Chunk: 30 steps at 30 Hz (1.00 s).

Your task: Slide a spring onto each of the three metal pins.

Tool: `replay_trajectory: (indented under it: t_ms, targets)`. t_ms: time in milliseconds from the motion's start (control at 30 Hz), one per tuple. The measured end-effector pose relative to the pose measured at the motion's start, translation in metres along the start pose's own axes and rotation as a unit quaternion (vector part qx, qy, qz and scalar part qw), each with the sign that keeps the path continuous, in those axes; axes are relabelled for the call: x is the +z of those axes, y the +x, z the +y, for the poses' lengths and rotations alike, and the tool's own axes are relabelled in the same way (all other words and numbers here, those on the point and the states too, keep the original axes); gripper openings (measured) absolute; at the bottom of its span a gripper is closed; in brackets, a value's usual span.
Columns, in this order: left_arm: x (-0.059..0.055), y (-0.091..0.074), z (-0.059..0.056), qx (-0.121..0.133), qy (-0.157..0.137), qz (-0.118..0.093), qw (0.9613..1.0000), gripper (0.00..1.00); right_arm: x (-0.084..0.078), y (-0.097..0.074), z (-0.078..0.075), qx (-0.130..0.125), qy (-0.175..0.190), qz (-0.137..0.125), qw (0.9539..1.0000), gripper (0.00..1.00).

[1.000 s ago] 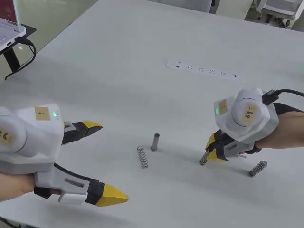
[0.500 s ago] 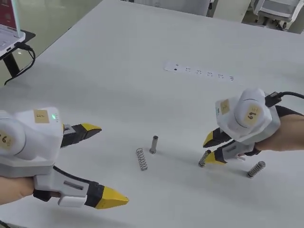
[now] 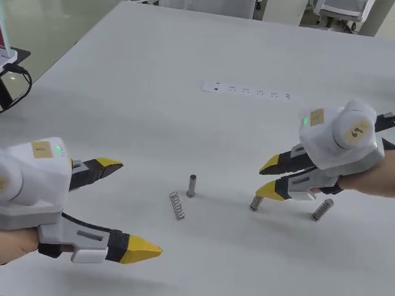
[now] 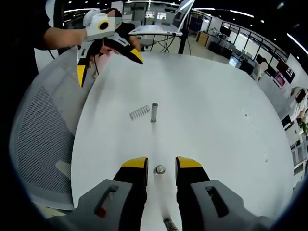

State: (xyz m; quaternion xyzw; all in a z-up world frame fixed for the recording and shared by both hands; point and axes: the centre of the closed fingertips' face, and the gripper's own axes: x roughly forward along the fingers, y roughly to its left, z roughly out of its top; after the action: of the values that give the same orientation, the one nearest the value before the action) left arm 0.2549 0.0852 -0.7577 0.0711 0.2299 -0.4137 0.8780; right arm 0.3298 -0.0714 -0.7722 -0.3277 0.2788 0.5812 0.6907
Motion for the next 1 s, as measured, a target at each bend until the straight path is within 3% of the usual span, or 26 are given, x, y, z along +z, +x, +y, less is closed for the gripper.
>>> replay_trajectory:
  t_ms: [167, 267, 400, 733, 867, 1000]
  targets:
    - [0.004, 0.003, 0.000, -0.004, 0.003, -0.002, 1.0000, 0.98, 0.008, -0.007, 0.004, -0.017, 0.034, -0.047, 0.9982, 0.23]
    - [0.008, 0.006, 0.002, -0.004, 0.004, -0.008, 1.0000, 0.98, 0.016, -0.013, 0.010, -0.018, 0.070, -0.086, 0.9937, 0.25]
    - [0.009, 0.008, 0.004, -0.004, 0.002, -0.010, 0.9999, 0.98, 0.020, -0.020, 0.014, -0.034, 0.080, -0.109, 0.9903, 0.25]
    - [0.010, 0.010, 0.006, -0.010, 0.004, -0.011, 0.9999, 0.97, 0.018, -0.025, 0.025, -0.048, 0.108, -0.136, 0.9835, 0.26]
    - [0.013, 0.009, 0.007, -0.013, 0.003, -0.015, 0.9998, 0.97, 0.014, -0.024, 0.036, -0.038, 0.126, -0.148, 0.9802, 0.26]
    - [0.013, 0.010, 0.005, -0.017, 0.004, -0.014, 0.9997, 0.97, 0.003, -0.018, 0.049, -0.028, 0.142, -0.141, 0.9794, 0.28]
